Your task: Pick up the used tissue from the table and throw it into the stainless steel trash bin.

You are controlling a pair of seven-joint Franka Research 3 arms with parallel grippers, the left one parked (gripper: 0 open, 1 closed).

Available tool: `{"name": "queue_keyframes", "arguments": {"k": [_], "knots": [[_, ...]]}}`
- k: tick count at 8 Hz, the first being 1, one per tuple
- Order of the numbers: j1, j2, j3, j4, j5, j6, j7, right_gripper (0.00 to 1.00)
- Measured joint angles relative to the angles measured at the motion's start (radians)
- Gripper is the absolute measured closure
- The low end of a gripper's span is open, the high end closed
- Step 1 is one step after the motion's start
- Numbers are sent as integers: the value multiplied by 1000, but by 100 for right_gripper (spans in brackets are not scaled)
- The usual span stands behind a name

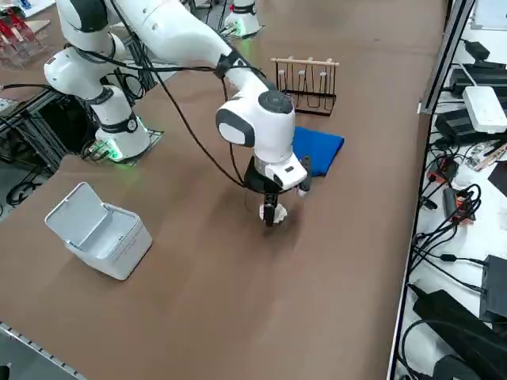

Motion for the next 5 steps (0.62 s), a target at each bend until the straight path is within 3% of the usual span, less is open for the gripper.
{"name": "queue_keyframes", "arguments": {"k": [2, 5], "knots": [[-1, -1, 0, 0, 0, 0, 0, 52], [-26, -65, -5, 13, 0, -112, -1, 69]]}}
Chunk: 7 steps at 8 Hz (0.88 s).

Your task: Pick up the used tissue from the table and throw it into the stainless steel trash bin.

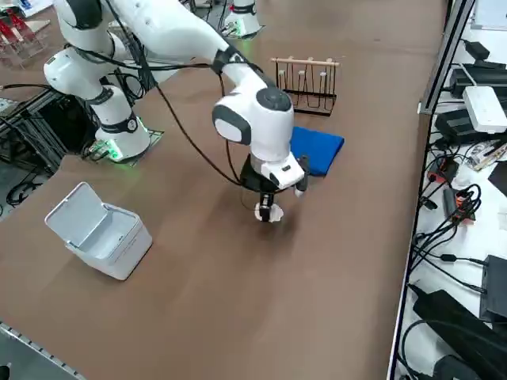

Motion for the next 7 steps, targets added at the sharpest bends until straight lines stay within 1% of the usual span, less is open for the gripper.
{"name": "queue_keyframes", "arguments": {"k": [1, 4, 5, 7], "knots": [[-18, -50, -1, 3, 0, -78, -2, 73], [-108, -220, -4, -11, -5, -348, -114, 74], [-148, -279, -6, -38, -32, -400, -155, 74], [-225, -403, -10, -142, -108, -428, -200, 74]]}}
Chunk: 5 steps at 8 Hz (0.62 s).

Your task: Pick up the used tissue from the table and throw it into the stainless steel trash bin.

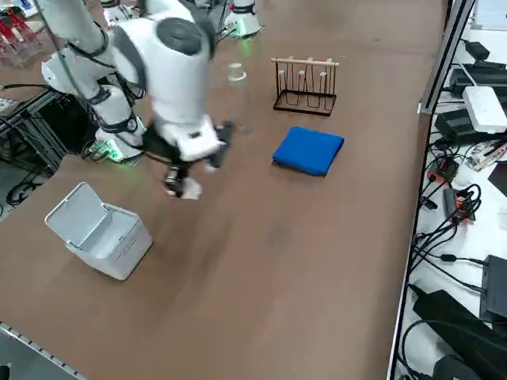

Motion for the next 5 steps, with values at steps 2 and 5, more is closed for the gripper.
{"name": "queue_keyframes", "arguments": {"k": [2, 5], "knots": [[-88, -76, -1, -96, -25, 1, -86, 74], [-221, -67, -2, -159, -26, 64, -217, 74]]}}
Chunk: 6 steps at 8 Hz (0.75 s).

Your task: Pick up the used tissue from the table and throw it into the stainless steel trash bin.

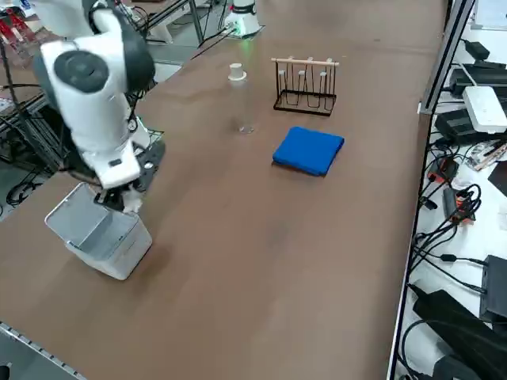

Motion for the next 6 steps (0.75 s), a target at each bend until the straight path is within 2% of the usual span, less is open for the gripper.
{"name": "queue_keyframes", "arguments": {"k": [3, 6], "knots": [[-69, 31, 1, -70, -7, 98, -99, 71], [-119, 62, 1, -75, -8, 112, -161, 64]]}}
